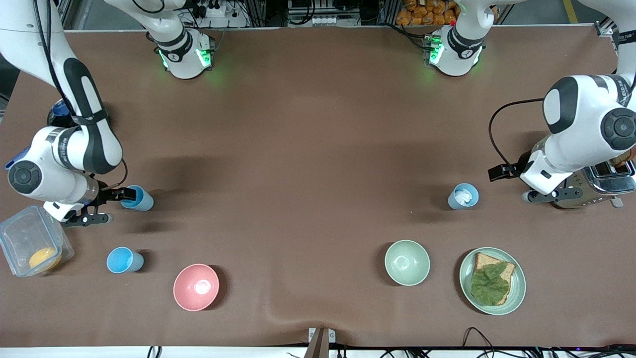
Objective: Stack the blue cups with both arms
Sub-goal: 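Grasp the blue cup with the right gripper while the left gripper approaches, then lower the left gripper and grasp the blue cup holding tissue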
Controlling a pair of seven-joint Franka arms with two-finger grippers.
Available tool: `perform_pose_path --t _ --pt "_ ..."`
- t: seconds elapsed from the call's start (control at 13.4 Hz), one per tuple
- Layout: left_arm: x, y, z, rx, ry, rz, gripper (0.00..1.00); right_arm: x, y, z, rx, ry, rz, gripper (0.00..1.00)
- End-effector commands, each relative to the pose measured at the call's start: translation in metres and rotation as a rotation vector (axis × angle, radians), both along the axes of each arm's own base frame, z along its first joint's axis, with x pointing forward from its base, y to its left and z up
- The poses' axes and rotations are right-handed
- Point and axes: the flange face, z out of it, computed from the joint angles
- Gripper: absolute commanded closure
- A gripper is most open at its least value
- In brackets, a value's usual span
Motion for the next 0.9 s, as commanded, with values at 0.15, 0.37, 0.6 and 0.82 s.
perform_pose_path --t 0.15,0.37,0.6,0.82 --pt "0.000 -0.011 -0.001 0.019 -0.012 -0.007 0.00 -0.008 -0.004 -0.013 0.008 -0.022 -0.008 1.00" --pt "0.000 -0.013 -0.002 0.022 -0.010 -0.012 0.00 -0.008 -0.003 -0.014 0.018 -0.023 -0.018 1.00" --pt "0.001 -0.011 -0.006 0.032 -0.013 -0.008 0.00 -0.008 0.003 -0.011 0.018 -0.024 -0.008 1.00" --pt "0.002 -0.012 -0.010 0.031 -0.017 -0.002 0.00 -0.006 0.007 -0.002 0.019 -0.028 0.011 1.00"
